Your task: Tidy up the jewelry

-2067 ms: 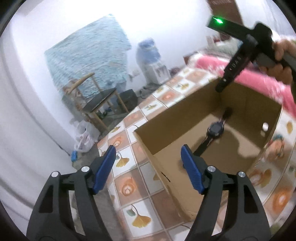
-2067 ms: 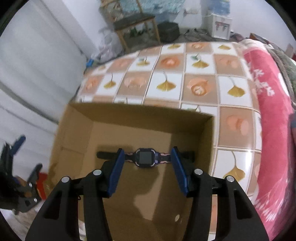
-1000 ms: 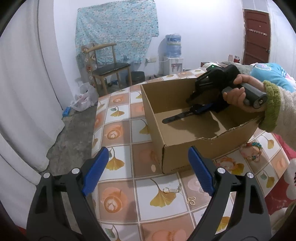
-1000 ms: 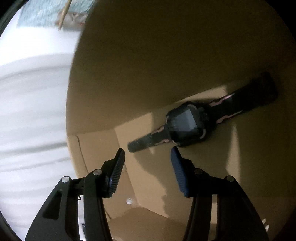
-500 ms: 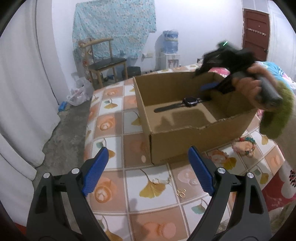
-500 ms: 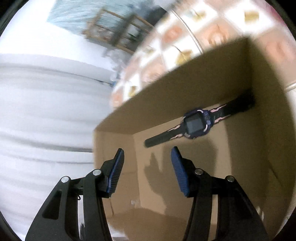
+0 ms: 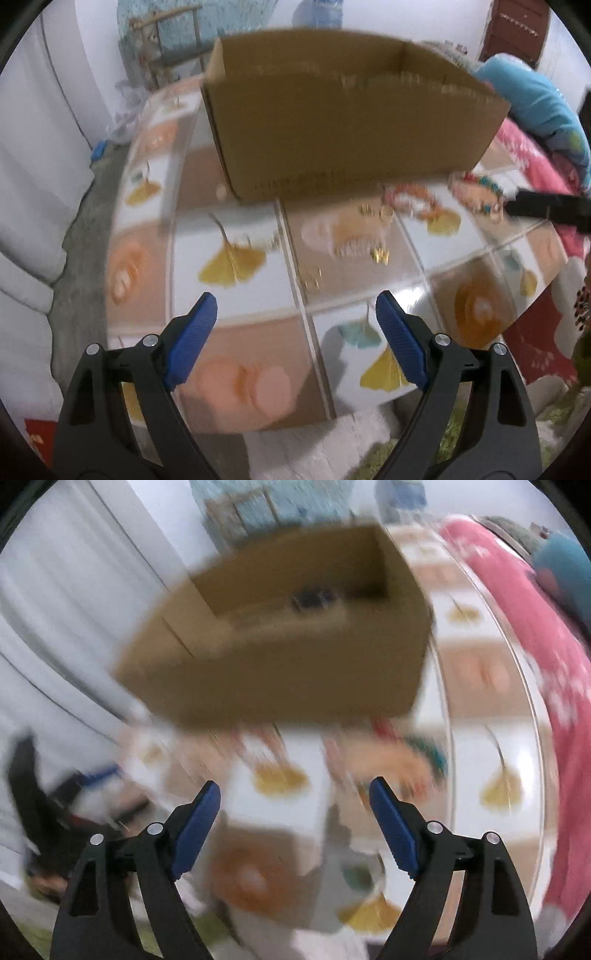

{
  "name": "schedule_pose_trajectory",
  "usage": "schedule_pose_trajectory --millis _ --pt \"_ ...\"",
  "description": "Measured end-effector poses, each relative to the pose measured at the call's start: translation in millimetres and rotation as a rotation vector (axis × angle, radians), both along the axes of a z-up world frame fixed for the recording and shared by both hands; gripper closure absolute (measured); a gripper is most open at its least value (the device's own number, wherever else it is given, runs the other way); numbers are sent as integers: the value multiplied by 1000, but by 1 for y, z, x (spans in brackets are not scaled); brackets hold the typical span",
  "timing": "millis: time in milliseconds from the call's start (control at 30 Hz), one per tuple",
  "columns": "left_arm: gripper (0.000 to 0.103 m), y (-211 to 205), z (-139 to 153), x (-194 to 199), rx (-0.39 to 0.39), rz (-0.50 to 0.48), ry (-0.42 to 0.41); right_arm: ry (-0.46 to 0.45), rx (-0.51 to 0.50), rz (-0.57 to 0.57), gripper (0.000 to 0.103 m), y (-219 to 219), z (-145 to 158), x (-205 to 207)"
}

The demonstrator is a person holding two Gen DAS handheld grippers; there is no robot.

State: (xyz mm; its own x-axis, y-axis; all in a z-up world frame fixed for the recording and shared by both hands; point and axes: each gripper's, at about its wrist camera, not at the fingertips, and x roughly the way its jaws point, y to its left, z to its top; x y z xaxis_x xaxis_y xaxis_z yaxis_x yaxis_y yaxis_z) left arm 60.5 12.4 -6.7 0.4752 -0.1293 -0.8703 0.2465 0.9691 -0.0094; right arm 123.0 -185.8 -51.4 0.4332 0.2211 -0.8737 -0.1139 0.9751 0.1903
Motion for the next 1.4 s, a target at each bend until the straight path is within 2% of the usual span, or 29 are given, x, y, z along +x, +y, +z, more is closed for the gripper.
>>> schedule_pose_trajectory --millis 133,233,400,433,567,867,1400 --pt "19 -4 -13 -4 21 17 26 30 -144 23 23 14 -28 -2" --pt "19 -8 -19 -2 44 31 31 35 -184 22 20 17 -36 3" --pt "18 -4 -23 0 29 70 47 15 -187 8 12 20 -38 0" --pt "16 -5 -23 0 36 72 46 15 -191 -3 7 21 -39 -1" --pt "8 -2 -25 3 28 93 59 -10 -188 -17 7 18 -39 -6" --pt "8 2 -27 10 16 100 63 -28 -184 -28 7 10 -37 -18" --pt "7 2 -27 12 24 102 72 -50 -183 -45 7 17 -39 -10"
